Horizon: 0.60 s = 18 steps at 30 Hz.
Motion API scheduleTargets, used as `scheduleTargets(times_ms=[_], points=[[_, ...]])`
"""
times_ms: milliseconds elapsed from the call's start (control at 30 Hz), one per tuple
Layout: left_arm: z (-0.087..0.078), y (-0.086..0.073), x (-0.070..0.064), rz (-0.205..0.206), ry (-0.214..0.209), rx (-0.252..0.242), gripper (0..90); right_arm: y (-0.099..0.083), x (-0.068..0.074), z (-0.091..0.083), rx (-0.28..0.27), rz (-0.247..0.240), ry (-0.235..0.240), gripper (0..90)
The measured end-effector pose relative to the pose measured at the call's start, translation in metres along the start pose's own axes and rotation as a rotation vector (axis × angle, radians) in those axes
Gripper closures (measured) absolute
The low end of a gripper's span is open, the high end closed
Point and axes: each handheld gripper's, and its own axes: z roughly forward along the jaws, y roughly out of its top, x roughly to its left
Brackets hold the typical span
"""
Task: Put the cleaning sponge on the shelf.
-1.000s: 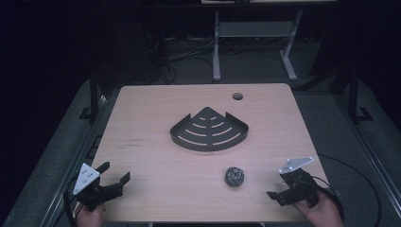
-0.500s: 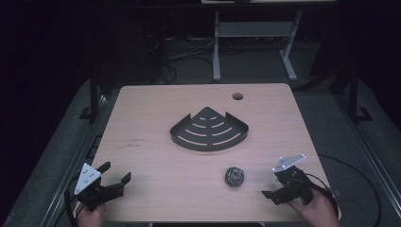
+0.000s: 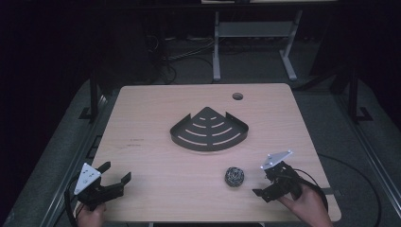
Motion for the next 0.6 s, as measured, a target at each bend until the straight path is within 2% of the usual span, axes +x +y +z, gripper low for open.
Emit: scheduleTargets(times_ms=[300,600], points=[[0.0,0.0,0.0,0.002,0.005,-0.001,13.4,0.025,0.009,0.011,0.024,-0.063,0.019,15.6],[-0.001,0.001,0.0,0.002,0.008,-0.003,13.4,0.045,0.011,0.02,0.056,-0.117,0.031,15.6]])
